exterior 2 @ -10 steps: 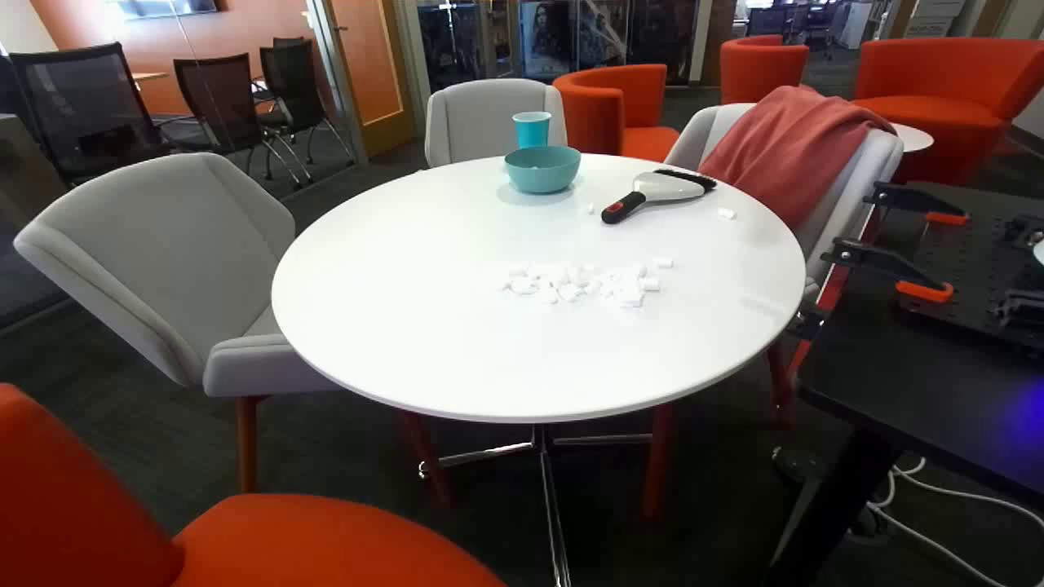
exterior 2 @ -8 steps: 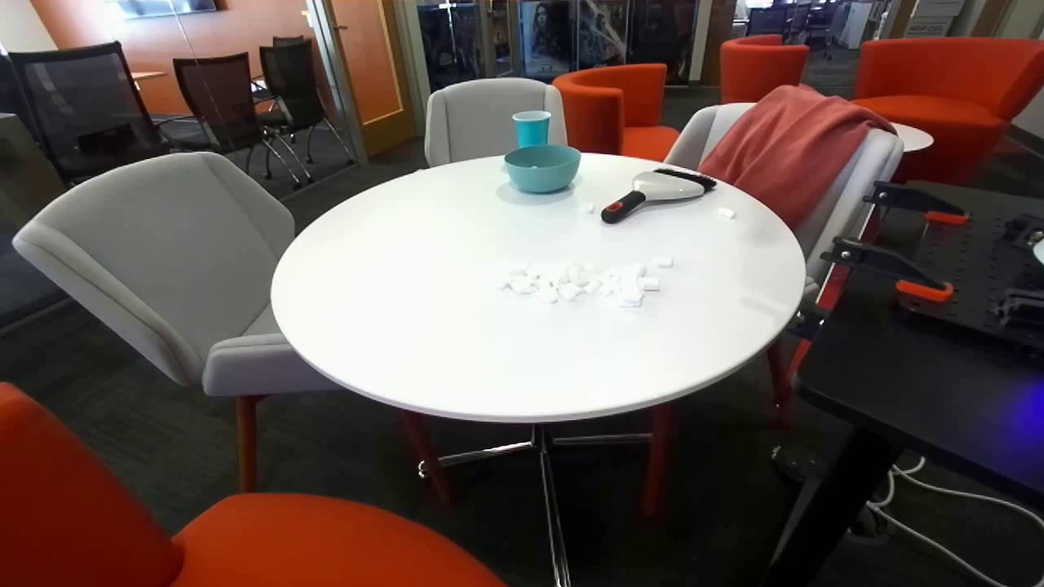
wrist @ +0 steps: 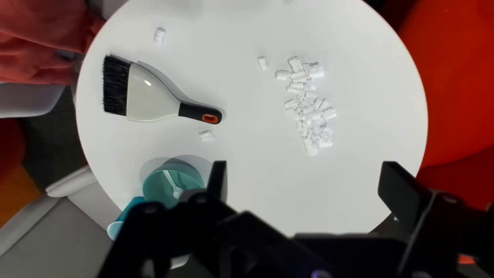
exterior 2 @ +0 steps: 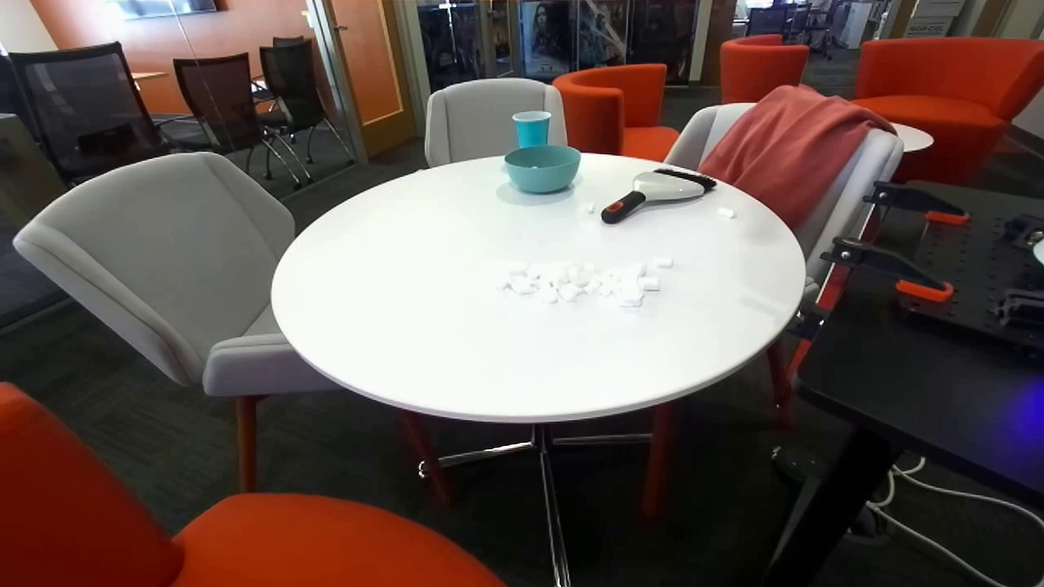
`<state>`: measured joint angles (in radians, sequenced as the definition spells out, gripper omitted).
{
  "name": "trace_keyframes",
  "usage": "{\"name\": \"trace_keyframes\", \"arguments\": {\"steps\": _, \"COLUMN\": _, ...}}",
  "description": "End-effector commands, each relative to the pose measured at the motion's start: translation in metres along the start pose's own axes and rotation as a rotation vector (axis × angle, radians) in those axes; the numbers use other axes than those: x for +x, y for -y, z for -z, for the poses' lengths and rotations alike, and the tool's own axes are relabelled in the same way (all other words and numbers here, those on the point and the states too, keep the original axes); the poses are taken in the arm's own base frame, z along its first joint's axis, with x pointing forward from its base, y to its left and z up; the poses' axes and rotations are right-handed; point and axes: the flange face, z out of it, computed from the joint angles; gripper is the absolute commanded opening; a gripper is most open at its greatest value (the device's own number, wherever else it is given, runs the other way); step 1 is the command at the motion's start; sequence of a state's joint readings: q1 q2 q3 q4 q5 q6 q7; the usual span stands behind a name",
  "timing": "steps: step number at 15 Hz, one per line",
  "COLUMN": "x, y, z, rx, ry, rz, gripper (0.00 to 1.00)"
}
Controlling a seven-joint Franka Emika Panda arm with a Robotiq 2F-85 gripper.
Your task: Move the orange sweater from the gray armchair to the table
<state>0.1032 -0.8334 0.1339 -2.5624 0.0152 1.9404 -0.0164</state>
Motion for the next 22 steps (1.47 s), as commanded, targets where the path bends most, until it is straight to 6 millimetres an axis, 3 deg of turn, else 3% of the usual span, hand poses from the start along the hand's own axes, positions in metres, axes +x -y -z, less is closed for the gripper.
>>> {"name": "trace_keyframes", "arguments": {"steps": 1, "x": 0.009, "y": -0.043, "z": -0.001, "rx": -0.075, "ry": -0.023, "rz": -0.176, "gripper": 1.00}}
{"name": "trace_keyframes", "arguments": {"steps": 5, "x": 0.005, "y": -0.134, "z": -0.012, "rx": -0.163, "ry": -0.035, "rz": -0.381, "gripper": 1.00}}
{"name": "trace_keyframes", "arguments": {"steps": 10, "x": -0.025, "y": -0.255, "z": -0.045, "rx": -0.258, "ry": -0.074, "rz": -0.630, "gripper": 1.00}}
{"name": "trace_keyframes", "arguments": {"steps": 11, "x": -0.029, "y": -0.264, "z": -0.048, "rx": -0.276, "ry": -0.086, "rz": -0.682, "gripper": 1.00}}
{"name": "trace_keyframes", "arguments": {"steps": 12, "x": -0.030, "y": -0.248, "z": -0.039, "rx": -0.236, "ry": -0.075, "rz": -0.603, "gripper": 1.00}}
{"name": "trace_keyframes", "arguments": {"steps": 14, "x": -0.035, "y": -0.266, "z": -0.050, "rx": -0.252, "ry": -0.072, "rz": -0.654, "gripper": 1.00}}
{"name": "trace_keyframes", "arguments": {"steps": 18, "x": -0.025, "y": -0.270, "z": -0.052, "rx": -0.266, "ry": -0.095, "rz": -0.729, "gripper": 1.00}}
{"name": "trace_keyframes", "arguments": {"steps": 20, "x": -0.011, "y": -0.296, "z": -0.059, "rx": -0.272, "ry": -0.114, "rz": -0.873, "gripper": 1.00}}
{"name": "trace_keyframes", "arguments": {"steps": 22, "x": -0.002, "y": -0.336, "z": -0.073, "rx": -0.282, "ry": -0.128, "rz": -0.983, "gripper": 1.00}}
